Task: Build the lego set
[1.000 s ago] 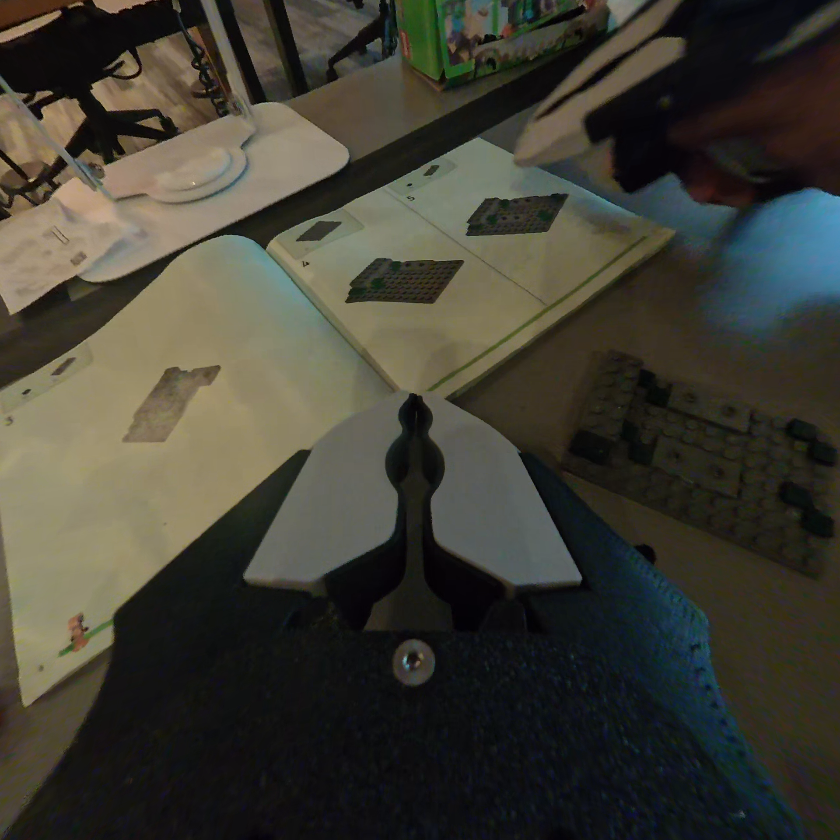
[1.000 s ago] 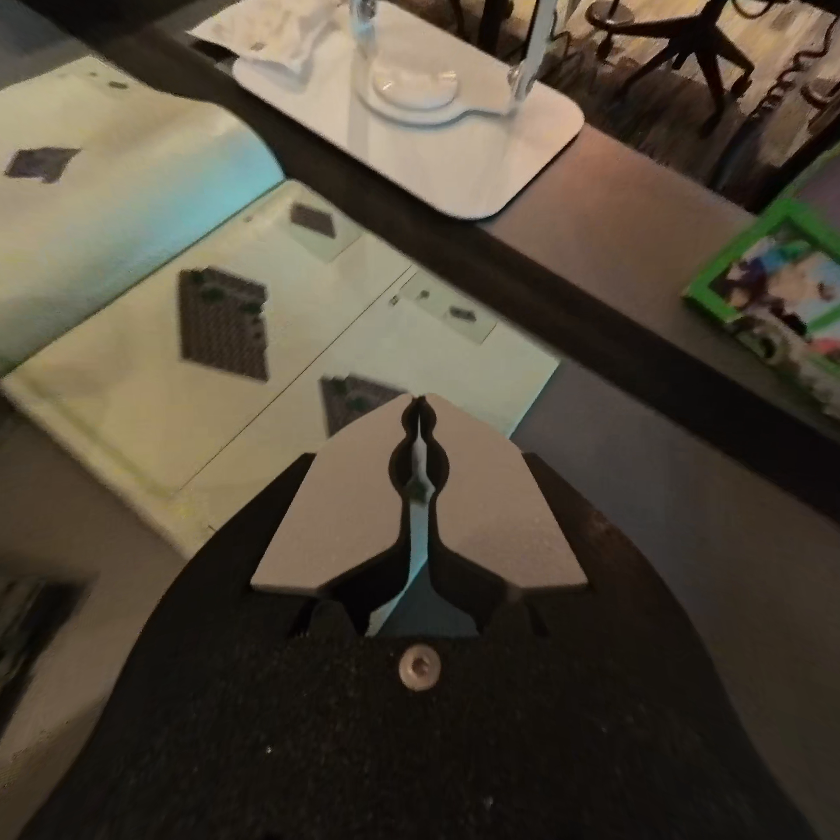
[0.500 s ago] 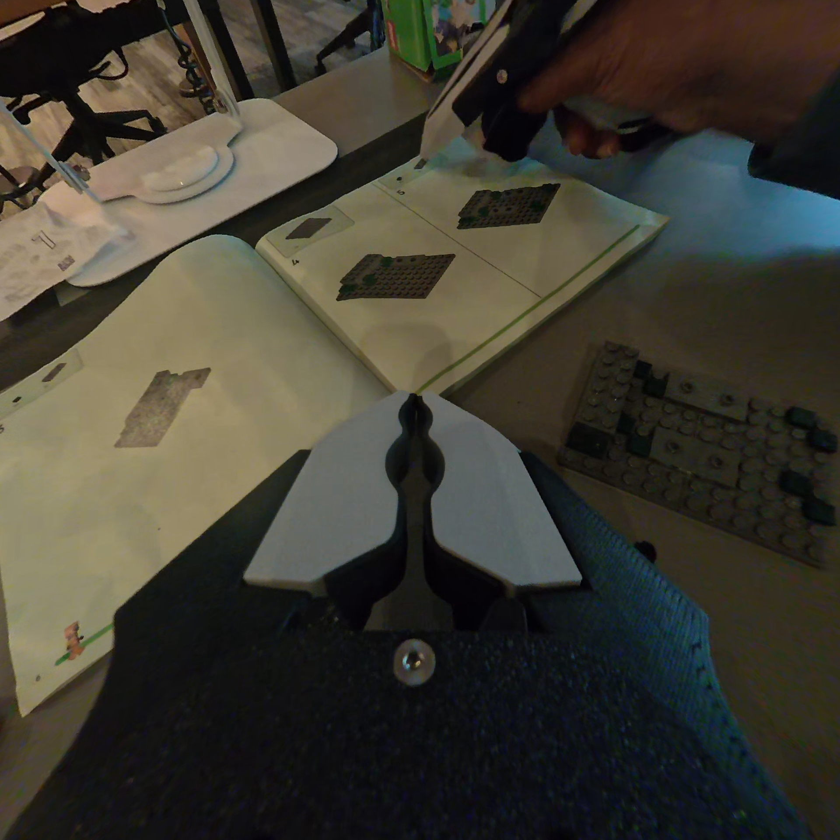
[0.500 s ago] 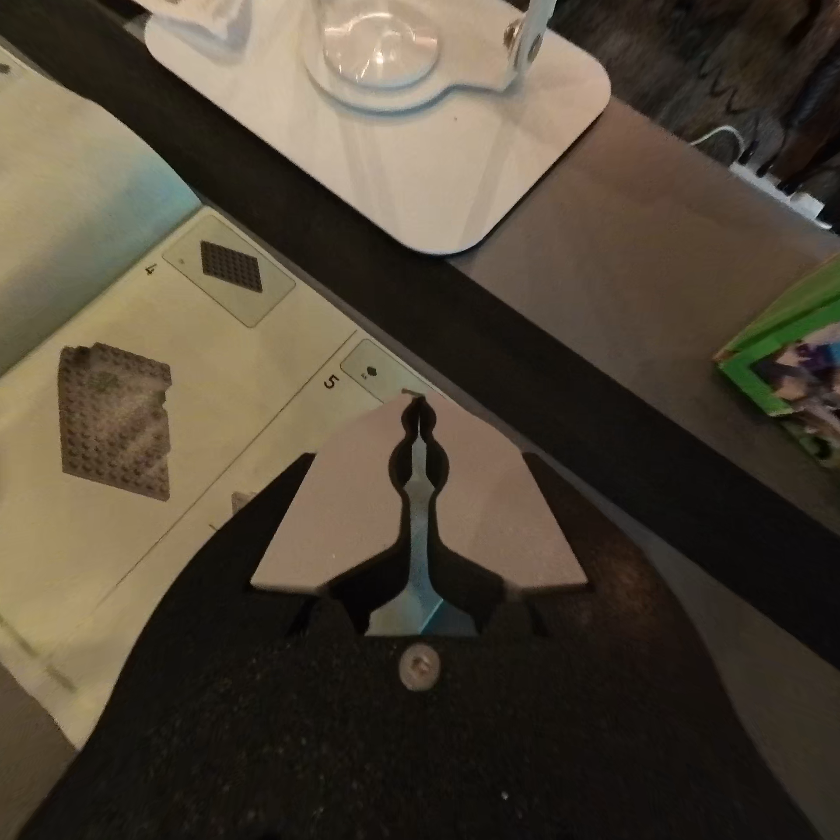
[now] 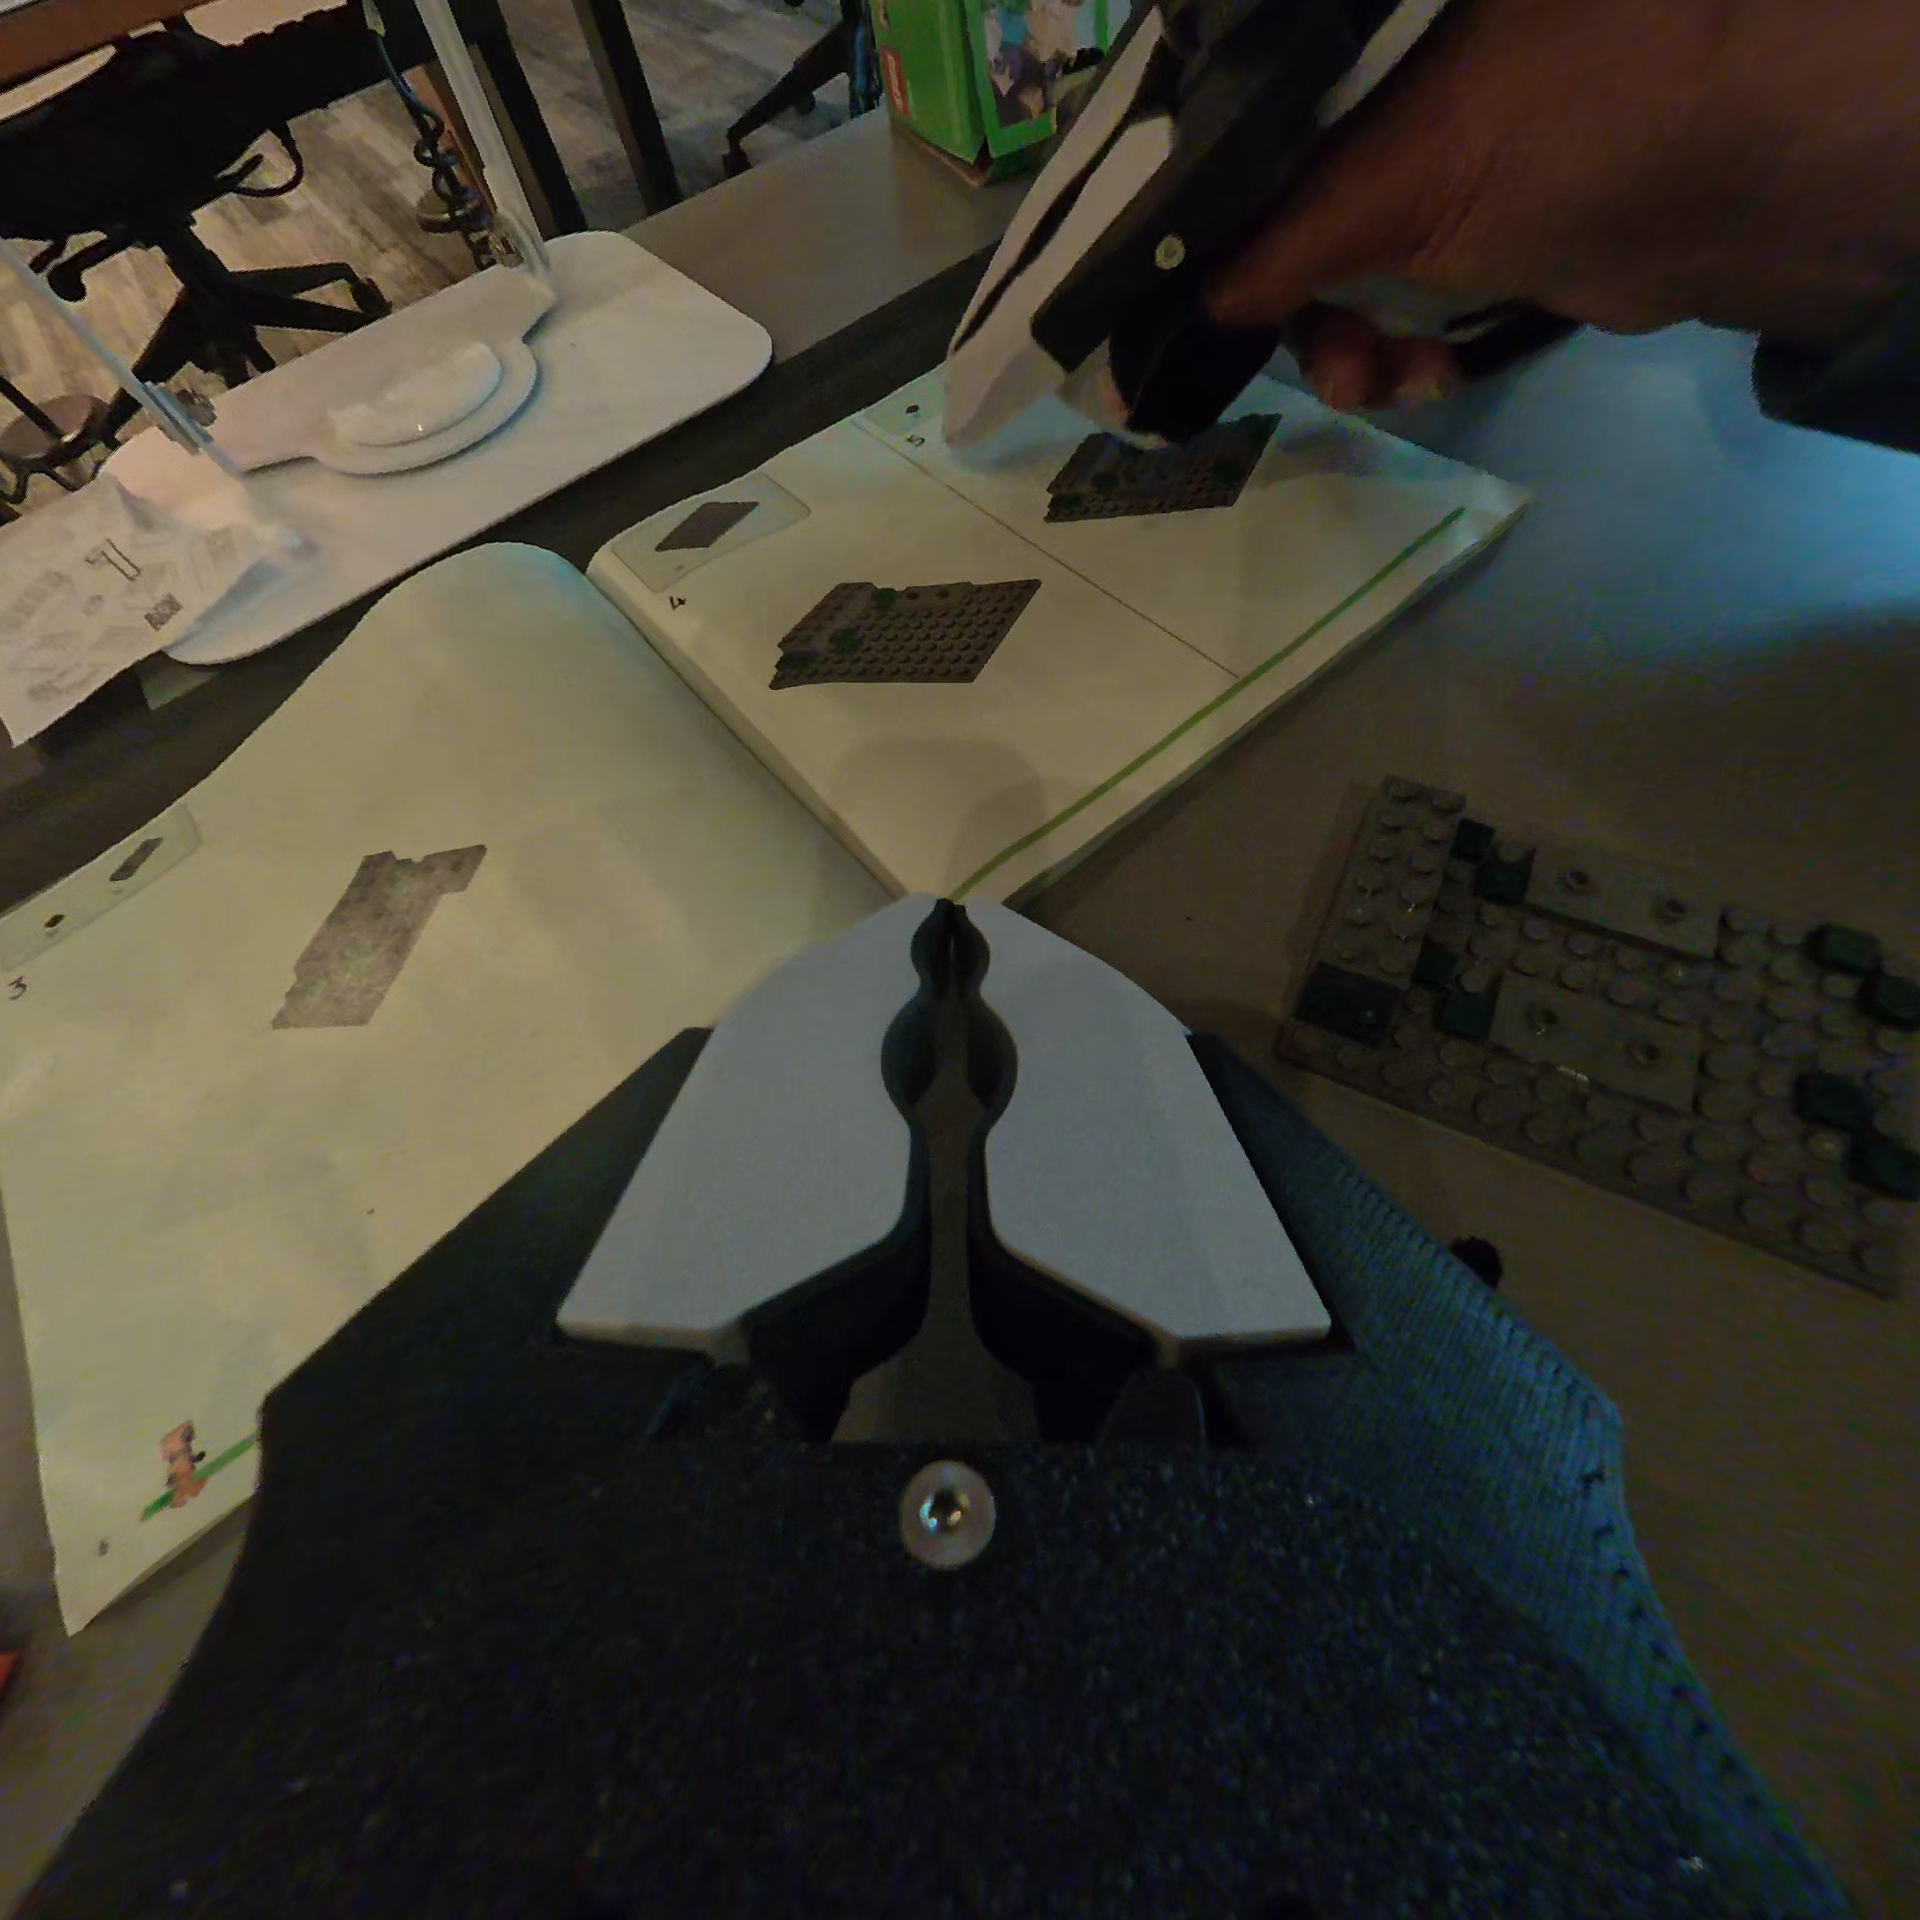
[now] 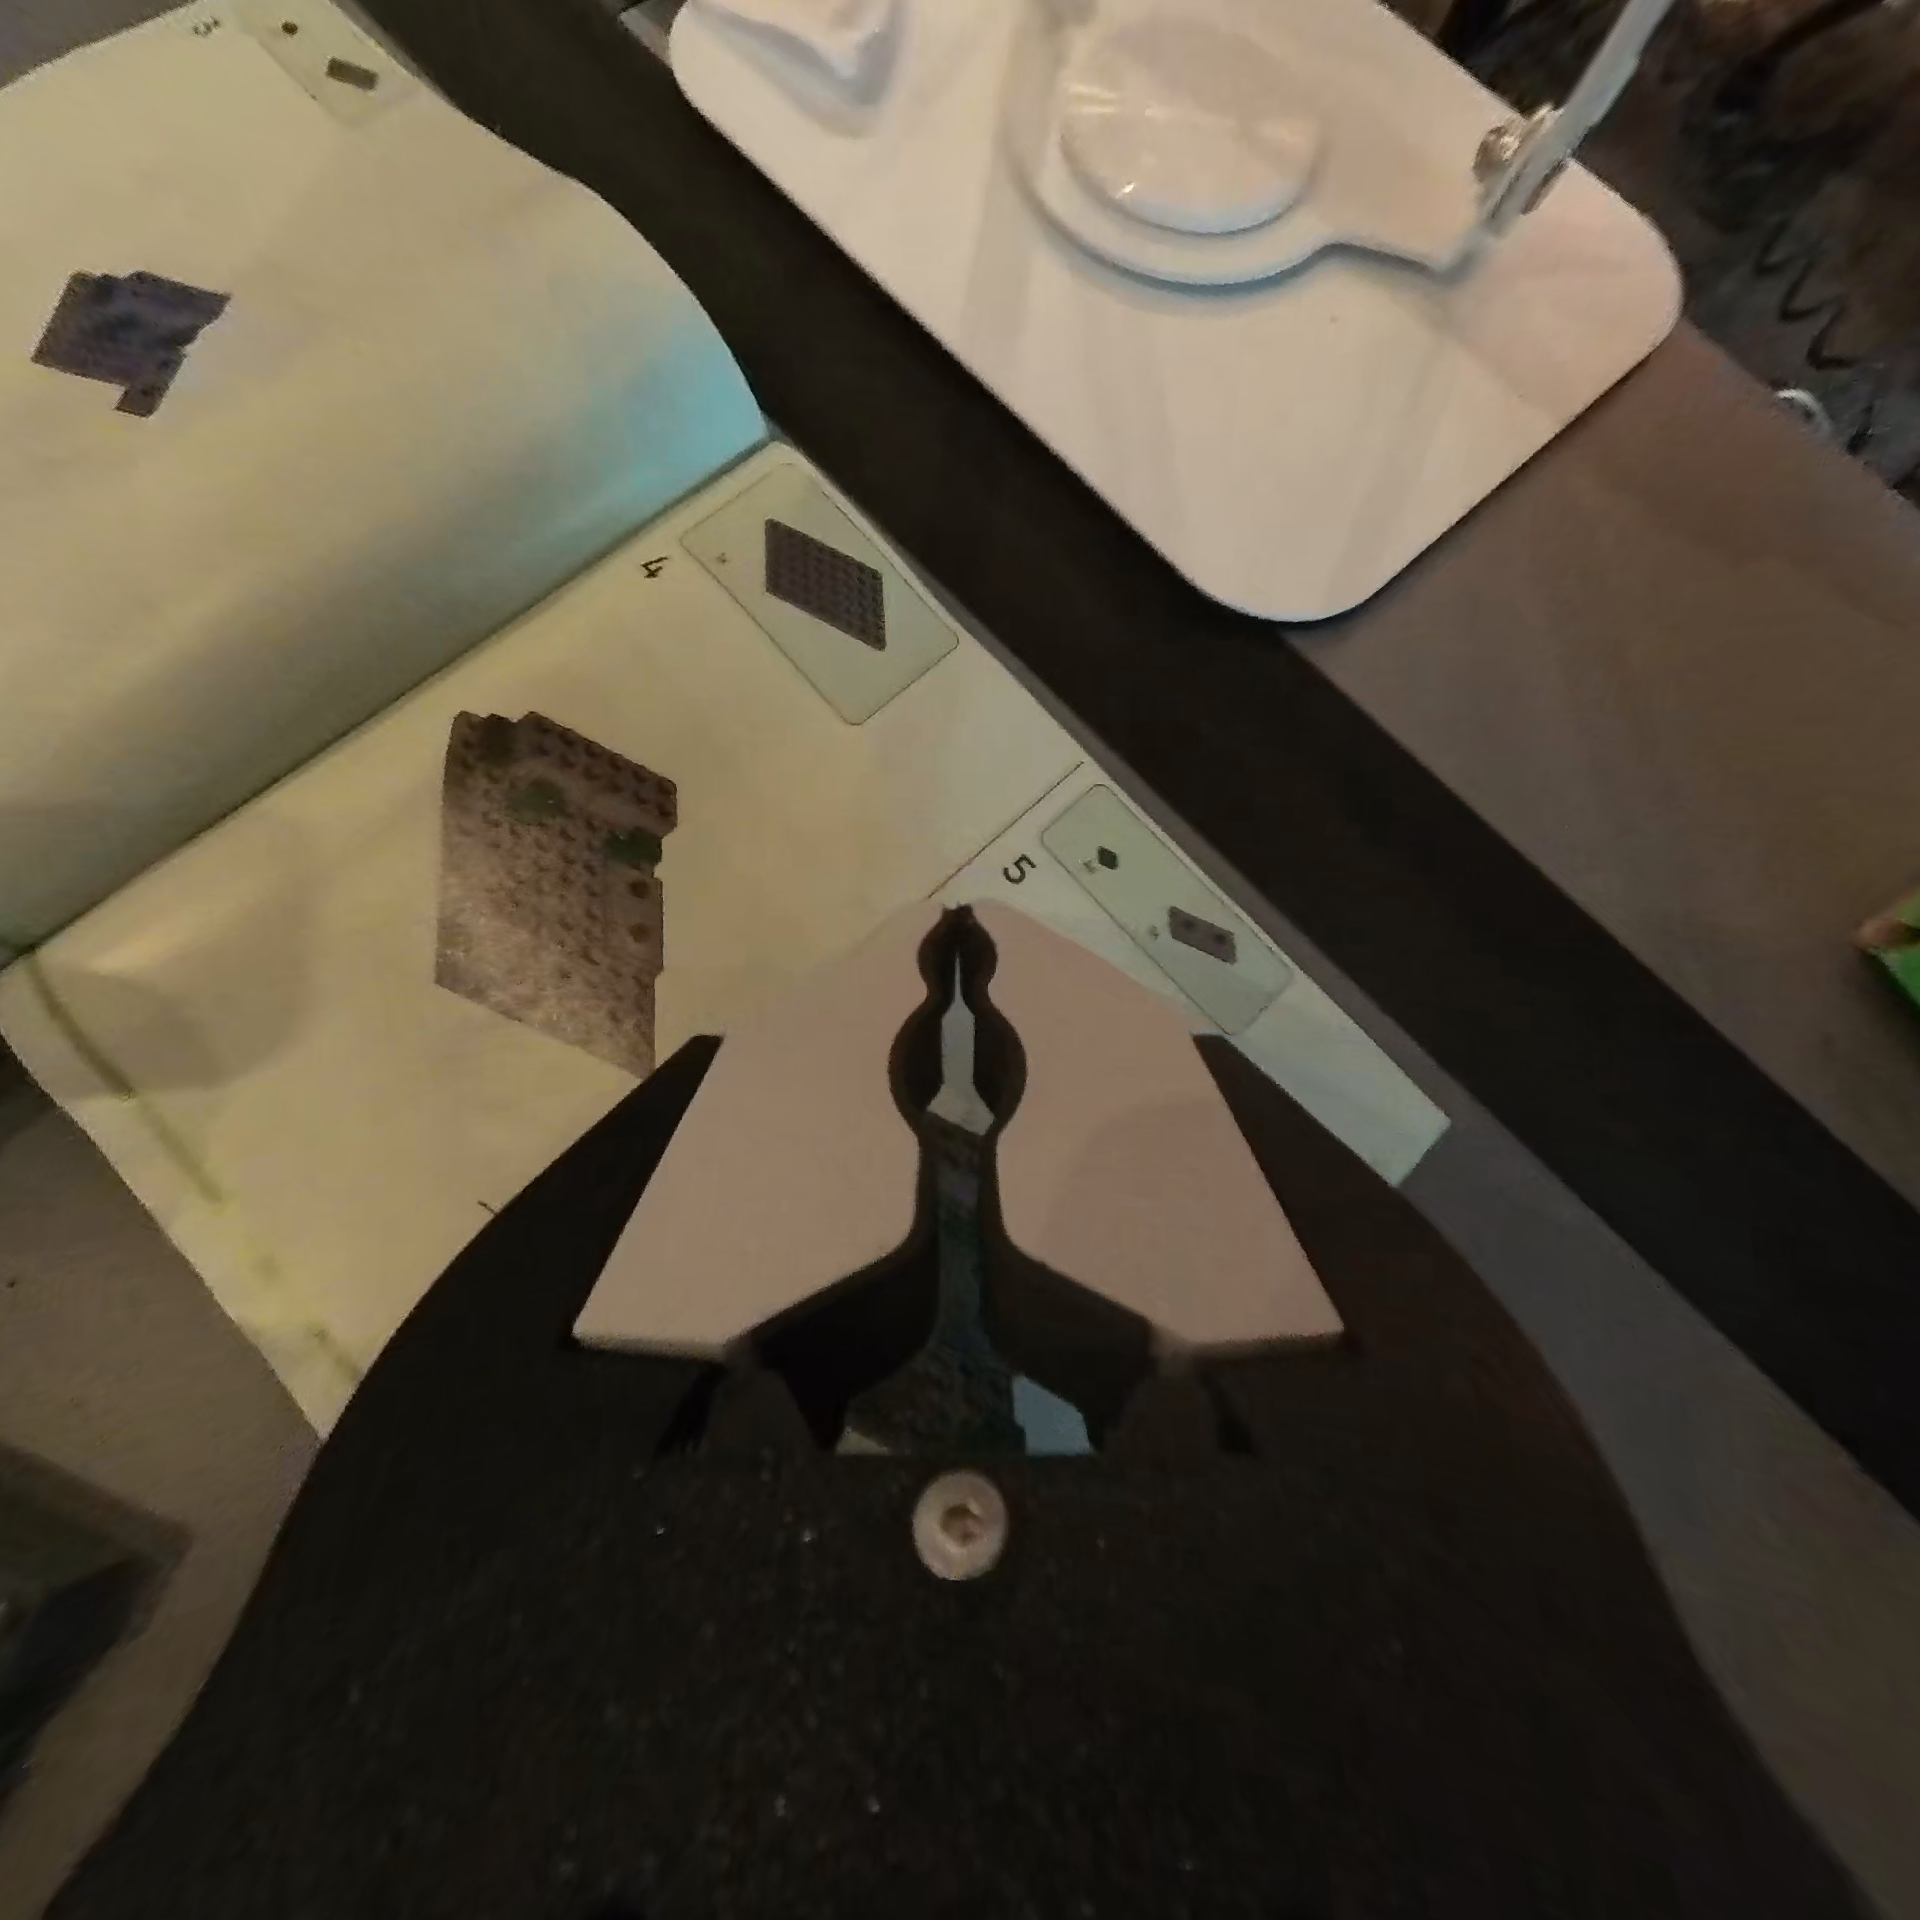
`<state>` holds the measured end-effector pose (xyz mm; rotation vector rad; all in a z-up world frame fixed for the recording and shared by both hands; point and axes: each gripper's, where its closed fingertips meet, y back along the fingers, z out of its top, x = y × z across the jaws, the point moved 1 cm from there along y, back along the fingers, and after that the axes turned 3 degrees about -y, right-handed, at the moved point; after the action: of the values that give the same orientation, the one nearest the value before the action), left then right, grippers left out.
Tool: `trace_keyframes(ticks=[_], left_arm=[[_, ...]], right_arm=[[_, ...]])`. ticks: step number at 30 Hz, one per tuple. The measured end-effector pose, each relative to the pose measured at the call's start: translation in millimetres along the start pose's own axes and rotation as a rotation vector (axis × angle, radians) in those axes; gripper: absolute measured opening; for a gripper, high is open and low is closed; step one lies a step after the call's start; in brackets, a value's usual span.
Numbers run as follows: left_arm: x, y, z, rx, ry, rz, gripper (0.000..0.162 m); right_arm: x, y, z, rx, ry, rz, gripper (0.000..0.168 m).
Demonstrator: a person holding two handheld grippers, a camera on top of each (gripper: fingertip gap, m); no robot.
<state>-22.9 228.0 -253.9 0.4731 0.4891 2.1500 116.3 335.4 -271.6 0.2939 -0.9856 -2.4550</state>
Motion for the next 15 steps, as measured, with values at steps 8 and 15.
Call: trace_keyframes(ticks=[8, 15], left_arm=[[2, 1, -1, 0.003, -0.007, 0.010, 0.000], [0, 0, -2, 0.009, -0.029, 0.013, 0.000]], right_arm=[[-3, 2, -4, 0.009, -0.012, -0.006, 0.000], [7, 35, -26, 0.019, 0.023, -0.035, 0.000]])
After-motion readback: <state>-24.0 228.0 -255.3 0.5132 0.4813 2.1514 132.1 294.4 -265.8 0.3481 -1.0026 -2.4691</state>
